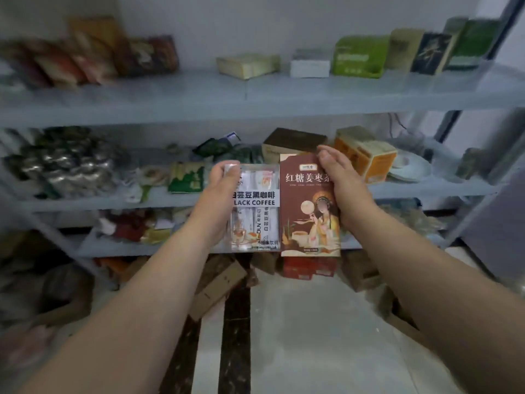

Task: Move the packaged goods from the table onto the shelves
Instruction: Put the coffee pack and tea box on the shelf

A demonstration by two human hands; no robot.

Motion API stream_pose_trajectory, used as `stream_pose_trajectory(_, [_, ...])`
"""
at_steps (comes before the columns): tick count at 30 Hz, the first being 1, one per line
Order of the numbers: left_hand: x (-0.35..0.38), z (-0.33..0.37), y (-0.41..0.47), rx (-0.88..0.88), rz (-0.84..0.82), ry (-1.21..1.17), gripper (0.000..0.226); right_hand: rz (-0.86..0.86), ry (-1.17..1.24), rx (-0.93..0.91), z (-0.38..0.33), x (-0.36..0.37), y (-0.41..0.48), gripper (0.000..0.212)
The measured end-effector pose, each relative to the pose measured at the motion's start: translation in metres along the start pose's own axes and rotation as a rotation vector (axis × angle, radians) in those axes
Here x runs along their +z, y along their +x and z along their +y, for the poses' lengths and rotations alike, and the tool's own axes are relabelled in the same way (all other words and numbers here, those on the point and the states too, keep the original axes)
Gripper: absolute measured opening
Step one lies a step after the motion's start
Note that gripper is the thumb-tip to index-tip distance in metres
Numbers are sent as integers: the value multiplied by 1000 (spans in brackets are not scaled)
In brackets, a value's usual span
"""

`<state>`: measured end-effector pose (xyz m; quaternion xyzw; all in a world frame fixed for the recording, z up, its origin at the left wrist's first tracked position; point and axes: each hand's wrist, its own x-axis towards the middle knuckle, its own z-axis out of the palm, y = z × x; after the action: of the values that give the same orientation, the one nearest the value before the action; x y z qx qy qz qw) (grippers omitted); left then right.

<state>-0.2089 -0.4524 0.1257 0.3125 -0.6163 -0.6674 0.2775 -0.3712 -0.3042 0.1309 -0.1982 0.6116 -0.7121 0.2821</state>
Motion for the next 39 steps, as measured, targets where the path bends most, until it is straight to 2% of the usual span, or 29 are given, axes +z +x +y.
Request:
stream_pose_trajectory(2, [-56, 15, 13, 38, 94, -16, 15, -82, 3, -18, -2, 61, 18, 32])
stream_pose_trajectory(8, [-186, 65, 39, 123, 326, -4, 25, -307, 52, -32, -17, 216, 63, 33])
stream_pose_trajectory(17, [-282, 116, 111, 192, 506, -19, 23, -513, 104, -108, -40, 352, 156, 31])
stream_pose_trajectory(22, [-300, 153, 182, 281, 523, 0, 33, -563, 154, -199, -66, 396, 238, 28])
stream_pose_trajectory(28, [-299, 194, 268, 380, 512, 98, 36, -515, 190, -320, -99, 427, 337, 24])
stream_pose_trajectory(34, [-314, 186, 358, 441, 555, 83, 41, -499, -13, -518, -104, 434, 414, 20])
stream_pose_trajectory(39, [-328, 167, 418, 456, 471, 393, 41, -377, -255, -660, -84, 430, 461, 23])
